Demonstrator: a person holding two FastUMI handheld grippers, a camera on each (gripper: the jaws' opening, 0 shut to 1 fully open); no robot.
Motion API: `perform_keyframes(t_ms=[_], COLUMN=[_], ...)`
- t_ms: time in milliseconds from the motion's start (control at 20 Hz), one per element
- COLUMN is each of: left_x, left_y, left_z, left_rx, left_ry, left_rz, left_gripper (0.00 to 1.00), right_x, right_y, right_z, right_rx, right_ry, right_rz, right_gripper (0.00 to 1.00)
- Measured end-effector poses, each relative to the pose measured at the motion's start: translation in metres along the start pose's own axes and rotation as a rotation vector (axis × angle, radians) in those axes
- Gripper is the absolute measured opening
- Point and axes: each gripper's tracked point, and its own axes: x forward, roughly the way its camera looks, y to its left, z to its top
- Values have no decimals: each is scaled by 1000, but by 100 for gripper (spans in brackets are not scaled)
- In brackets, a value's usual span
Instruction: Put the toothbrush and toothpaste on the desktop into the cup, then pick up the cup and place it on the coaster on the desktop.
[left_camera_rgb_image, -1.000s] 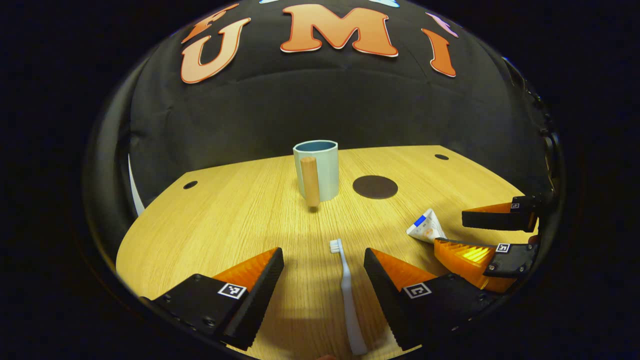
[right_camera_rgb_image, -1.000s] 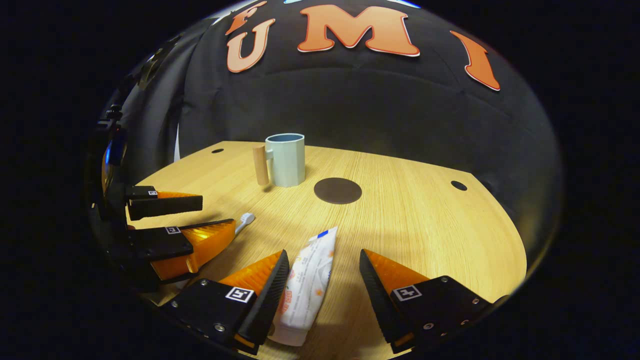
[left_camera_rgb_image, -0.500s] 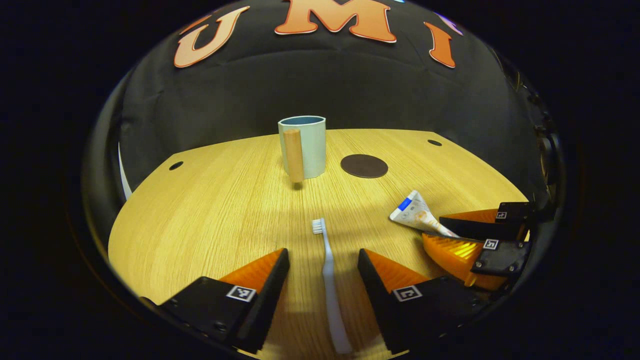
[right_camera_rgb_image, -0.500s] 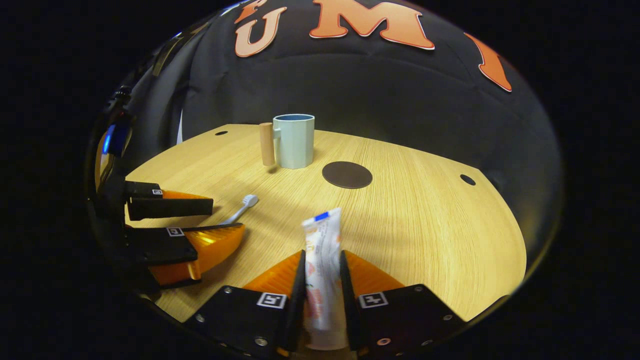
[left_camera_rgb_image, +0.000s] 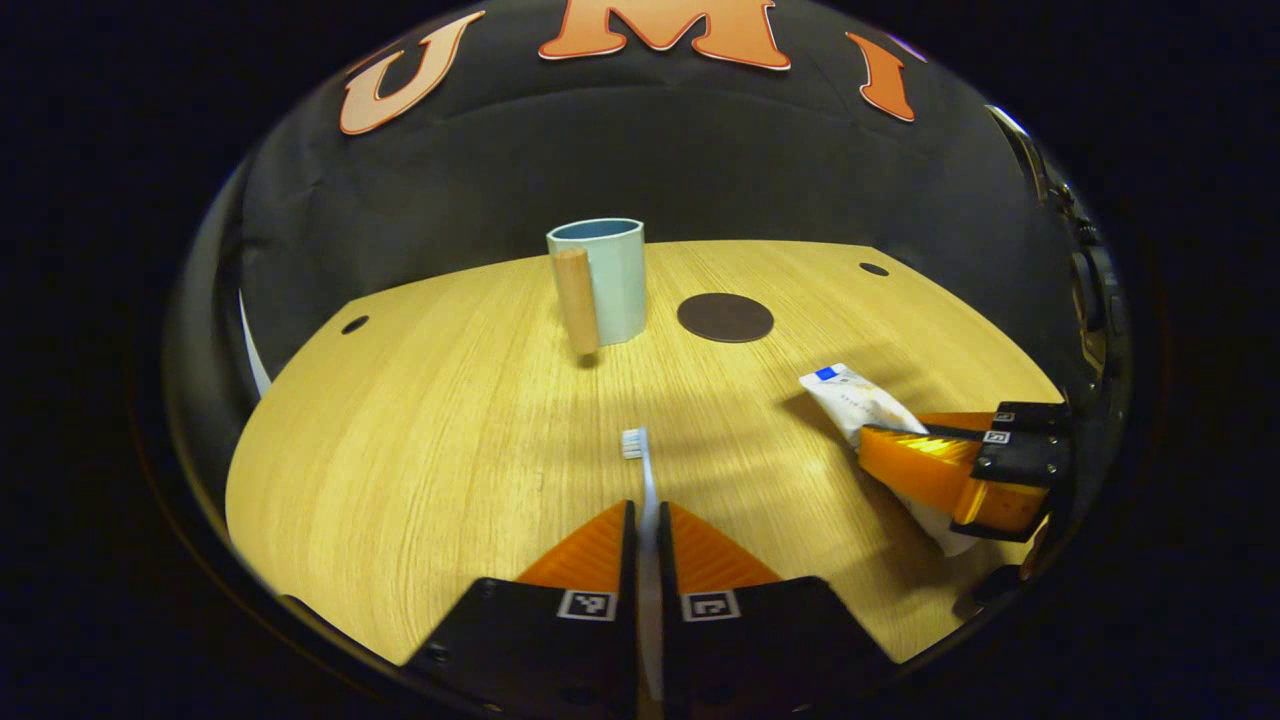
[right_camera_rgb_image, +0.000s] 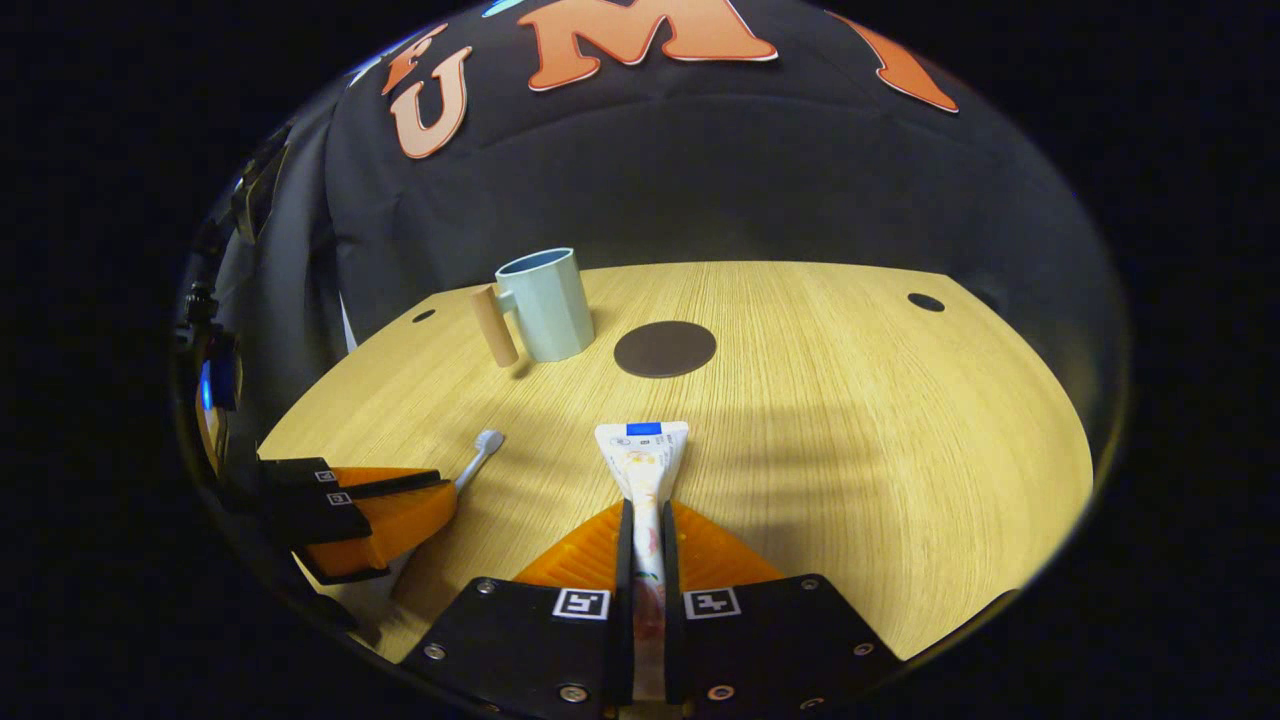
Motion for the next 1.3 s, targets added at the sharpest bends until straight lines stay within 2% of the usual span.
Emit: perform_keyframes(t_ms=[50, 200, 750, 1300], left_x=[2, 3, -21, -43], left_y=[-1, -1, 13, 16], left_z=[1, 6, 69, 109], left_rx=[-8, -10, 4, -16], left_ry=[-11, -49, -319, -469], left_rz=[-11, -25, -2, -20], left_gripper=[8, 7, 6, 6], right_x=[-3, -9, -31, -38], right_y=[0, 0, -6, -5], right_z=[6, 22, 62, 70], right_rx=[-5, 7, 7, 2], right_ry=[-26, -71, -198, -228], right_rz=[1, 11, -3, -7], right_gripper=[13, 12, 12, 12])
